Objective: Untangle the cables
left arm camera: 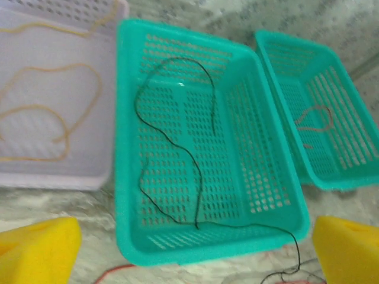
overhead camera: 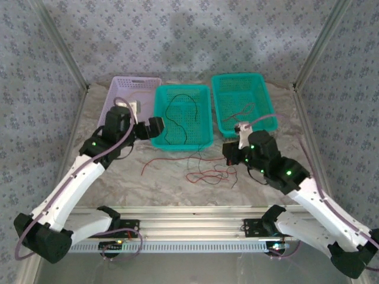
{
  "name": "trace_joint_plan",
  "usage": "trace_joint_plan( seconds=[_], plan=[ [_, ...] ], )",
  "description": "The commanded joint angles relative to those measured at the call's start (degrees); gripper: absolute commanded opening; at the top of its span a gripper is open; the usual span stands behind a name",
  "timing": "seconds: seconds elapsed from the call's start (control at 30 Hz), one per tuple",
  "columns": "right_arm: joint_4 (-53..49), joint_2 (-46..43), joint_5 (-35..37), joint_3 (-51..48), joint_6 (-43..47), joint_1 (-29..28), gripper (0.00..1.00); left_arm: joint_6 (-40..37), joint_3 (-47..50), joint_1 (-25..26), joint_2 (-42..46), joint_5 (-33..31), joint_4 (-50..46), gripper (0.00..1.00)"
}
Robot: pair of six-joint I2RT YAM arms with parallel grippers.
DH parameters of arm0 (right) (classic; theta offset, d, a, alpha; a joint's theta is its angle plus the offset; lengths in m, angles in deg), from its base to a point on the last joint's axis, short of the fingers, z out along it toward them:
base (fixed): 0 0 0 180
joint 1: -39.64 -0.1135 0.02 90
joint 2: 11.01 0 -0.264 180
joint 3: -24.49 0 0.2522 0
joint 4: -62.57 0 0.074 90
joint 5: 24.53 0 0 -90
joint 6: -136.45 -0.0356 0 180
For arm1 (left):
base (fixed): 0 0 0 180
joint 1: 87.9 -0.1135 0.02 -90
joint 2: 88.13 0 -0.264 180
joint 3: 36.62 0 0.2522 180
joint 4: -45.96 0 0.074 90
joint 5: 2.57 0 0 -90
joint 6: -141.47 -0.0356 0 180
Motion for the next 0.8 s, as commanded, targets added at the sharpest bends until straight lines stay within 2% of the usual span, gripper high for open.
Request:
trace_joint_plan(
  seconds=[0.0, 0.13, 0.23, 0.53, 0.6, 0.77],
  plan=[
    [-4.6, 1.09, -3.22, 9.01, 2.13, 0.22, 0.0, 1.11, 3.46, 1.61, 3.38, 1.47, 5.21, 1.0],
    [-9.56, 6.81, -3.94, 24.43, 5.17, 0.34, 0.0, 1.71, 10.24, 2.38, 7.18, 5.44, 11.81, 1.0],
    [-13.06, 13.92, -4.6, 38.93, 7.02, 0.37, 0.0, 1.99, 13.37, 3.45, 9.0, 6.07, 14.0, 1.0],
    [-28.39, 41.8, -10.6, 94.38, 7.99, 0.46, 0.0, 2.52, 19.41, 8.26, 9.07, 5.61, 19.72, 1.0],
    [-26.75, 44.2, -13.12, 98.12, 5.86, 1.09, 0.0, 2.44, 20.65, 9.62, 8.47, 5.54, 22.02, 1.0],
    [-22.0, 45.08, -20.9, 96.62, 1.16, 1.76, 0.0, 2.9, 23.56, 11.98, 6.68, 6.37, 30.35, 1.0]
  ],
)
